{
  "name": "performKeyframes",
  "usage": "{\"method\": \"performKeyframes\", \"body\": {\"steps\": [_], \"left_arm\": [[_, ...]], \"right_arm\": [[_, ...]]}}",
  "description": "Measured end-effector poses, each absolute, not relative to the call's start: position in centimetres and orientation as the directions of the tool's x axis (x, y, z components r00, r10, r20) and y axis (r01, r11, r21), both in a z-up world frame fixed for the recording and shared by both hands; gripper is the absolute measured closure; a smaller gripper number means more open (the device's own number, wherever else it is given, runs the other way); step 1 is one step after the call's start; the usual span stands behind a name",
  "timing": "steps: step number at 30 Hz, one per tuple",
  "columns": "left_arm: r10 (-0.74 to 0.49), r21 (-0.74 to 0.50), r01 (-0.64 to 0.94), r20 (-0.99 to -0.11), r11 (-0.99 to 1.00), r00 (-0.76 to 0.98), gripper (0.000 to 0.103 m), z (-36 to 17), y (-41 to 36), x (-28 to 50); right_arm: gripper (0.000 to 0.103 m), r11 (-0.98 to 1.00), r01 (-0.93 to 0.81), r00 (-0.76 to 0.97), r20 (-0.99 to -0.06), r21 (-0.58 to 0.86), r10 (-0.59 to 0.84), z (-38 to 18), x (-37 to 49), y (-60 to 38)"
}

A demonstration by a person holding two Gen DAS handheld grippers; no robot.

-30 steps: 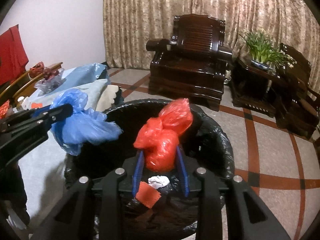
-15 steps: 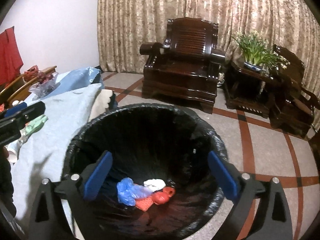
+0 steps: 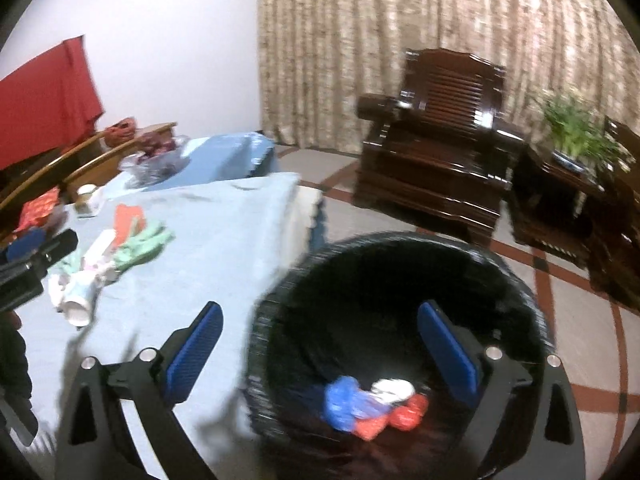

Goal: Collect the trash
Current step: 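Grasp the white-blue paper cup with the right gripper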

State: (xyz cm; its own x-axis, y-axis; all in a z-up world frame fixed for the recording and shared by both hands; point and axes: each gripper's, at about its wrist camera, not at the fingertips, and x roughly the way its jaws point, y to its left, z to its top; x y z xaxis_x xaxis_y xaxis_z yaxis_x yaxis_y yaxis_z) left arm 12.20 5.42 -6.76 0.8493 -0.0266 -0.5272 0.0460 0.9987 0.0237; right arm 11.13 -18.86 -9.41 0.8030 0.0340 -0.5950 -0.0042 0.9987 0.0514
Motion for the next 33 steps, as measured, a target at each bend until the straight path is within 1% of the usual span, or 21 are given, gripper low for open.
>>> {"method": "performKeyframes", "body": {"steps": [7,15,23,33], "left_arm": [[0.108,0.048,-0.097,-0.539,0.994,0.835,0.009,-7.3,13.1,10.9],[0.196,0.059,-0.196,-0.550,0.979,0.812,0.009,-8.3,19.3,10.2],[0.249,0.043,-0.276,-0.583,0.960,0.773,0.009,-10.5,24.8,10.6],[0.258,0.030,-0.304,-0.610,0.952,0.749,0.009,-12.4,27.4,10.9]], "right_arm": [[0.007,0.990,-0.115,0.804,-0.577,0.084,0.142,-9.6,13.2,-12.6],[0.009,0.960,-0.253,0.775,-0.568,0.123,0.277,-10.8,15.5,-3.7],[0.013,0.928,-0.354,0.725,-0.594,0.113,0.349,-12.5,17.0,3.0],[0.030,0.888,-0.442,0.640,-0.650,0.125,0.410,-15.5,18.6,9.1]]}}
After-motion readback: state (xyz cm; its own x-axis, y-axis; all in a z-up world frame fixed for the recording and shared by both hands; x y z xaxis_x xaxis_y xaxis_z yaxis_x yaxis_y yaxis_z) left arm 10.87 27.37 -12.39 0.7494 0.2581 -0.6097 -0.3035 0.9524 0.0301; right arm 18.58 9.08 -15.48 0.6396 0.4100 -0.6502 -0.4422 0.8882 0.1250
